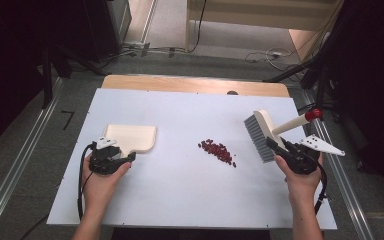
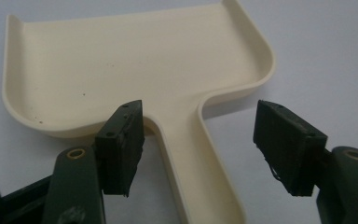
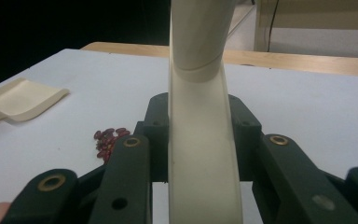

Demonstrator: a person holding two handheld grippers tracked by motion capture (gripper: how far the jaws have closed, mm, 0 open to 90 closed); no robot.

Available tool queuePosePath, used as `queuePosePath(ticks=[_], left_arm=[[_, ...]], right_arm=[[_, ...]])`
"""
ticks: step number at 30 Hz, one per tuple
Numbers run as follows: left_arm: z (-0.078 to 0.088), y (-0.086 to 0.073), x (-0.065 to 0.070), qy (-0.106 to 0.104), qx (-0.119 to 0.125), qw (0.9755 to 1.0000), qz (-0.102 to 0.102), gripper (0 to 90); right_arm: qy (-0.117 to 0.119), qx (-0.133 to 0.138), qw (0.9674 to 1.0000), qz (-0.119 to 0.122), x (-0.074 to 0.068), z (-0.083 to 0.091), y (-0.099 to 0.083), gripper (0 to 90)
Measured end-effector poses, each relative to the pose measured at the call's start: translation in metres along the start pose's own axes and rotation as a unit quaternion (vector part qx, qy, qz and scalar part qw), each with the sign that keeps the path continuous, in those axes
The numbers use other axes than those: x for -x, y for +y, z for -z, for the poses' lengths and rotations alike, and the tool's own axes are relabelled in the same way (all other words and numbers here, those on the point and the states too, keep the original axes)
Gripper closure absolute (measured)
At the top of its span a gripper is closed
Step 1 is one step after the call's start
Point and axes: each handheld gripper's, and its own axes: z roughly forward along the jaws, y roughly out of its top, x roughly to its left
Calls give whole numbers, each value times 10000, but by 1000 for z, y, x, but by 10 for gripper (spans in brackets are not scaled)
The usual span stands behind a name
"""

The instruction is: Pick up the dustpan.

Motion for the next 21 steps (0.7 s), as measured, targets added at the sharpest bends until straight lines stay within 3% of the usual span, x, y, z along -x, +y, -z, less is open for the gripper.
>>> queuePosePath(ticks=[7, 9, 14, 19, 21], left_arm=[[-8, -5, 3, 347, -108, 9993, 94, 402], [-10, -7, 5, 447, -163, 9989, 2, 410], [-11, -7, 6, 640, -98, 9979, 41, 519], [-11, -8, 4, 669, -73, 9977, 56, 645], [-11, -8, 2, 625, -67, 9980, 29, 649]], right_arm=[[-30, -24, 10000, -25, 1, 1, -1, 653], [-43, -27, 10000, -10, 1, 0, -1, 653], [-43, -54, 10000, -16, 0, -1, -1, 652], [-49, -79, 10000, -13, -1, -2, -2, 653], [-49, -91, 9999, -10, -1, -2, -2, 652]])
